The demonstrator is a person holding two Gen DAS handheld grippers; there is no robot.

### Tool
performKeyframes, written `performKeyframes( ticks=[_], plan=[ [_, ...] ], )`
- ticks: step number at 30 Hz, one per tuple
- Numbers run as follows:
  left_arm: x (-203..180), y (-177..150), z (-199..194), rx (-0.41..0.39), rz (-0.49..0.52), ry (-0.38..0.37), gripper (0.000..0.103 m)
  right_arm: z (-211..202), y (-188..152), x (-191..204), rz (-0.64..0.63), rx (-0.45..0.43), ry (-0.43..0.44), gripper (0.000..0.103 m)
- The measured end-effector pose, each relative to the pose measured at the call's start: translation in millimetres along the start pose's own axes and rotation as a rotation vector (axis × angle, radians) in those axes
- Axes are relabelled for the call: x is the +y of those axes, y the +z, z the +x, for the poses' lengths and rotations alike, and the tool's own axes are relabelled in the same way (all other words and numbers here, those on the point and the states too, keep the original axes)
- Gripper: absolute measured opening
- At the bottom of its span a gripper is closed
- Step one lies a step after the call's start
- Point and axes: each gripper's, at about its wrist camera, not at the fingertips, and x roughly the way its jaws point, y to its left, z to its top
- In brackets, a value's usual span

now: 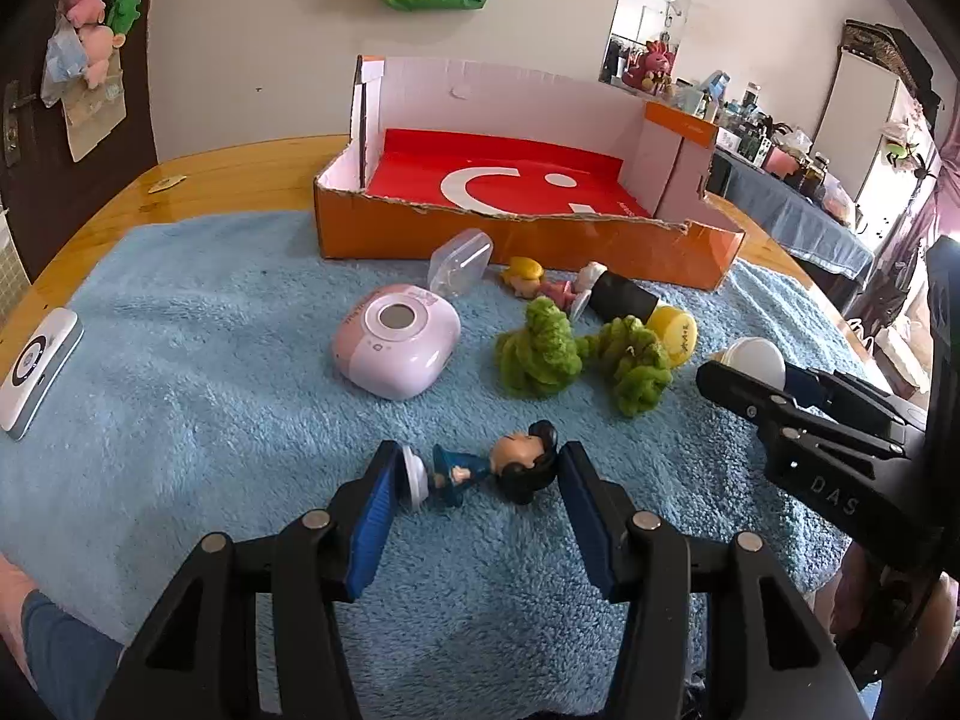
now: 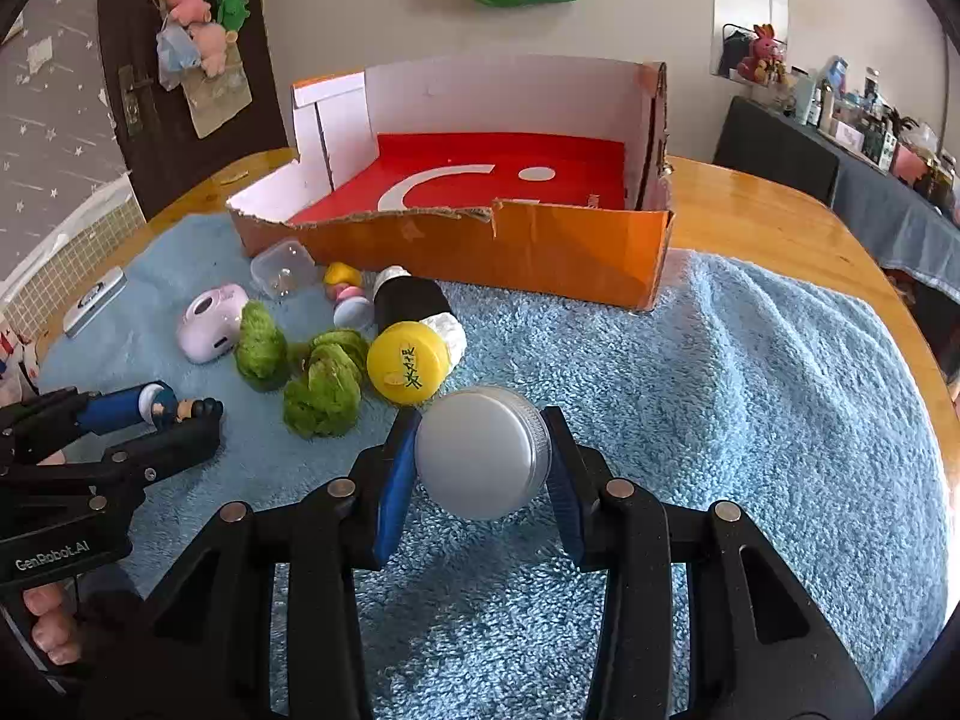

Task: Organize objects
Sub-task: 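Carry the figurine with the left tool while the right tool carries the container into the box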

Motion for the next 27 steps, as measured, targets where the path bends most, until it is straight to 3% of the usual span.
performKeyframes(
  ticks=[11,27],
  plan=[
    [-3,9,-14,-0.065,0.062,0.026,0.055,-13,12,3,0.010,-0.035,0.012,0.038],
    [18,51,-12,-0.115,0.048,0.035,0.055,-14,41,6,0.010,-0.066,0.027,0.038]
  ],
)
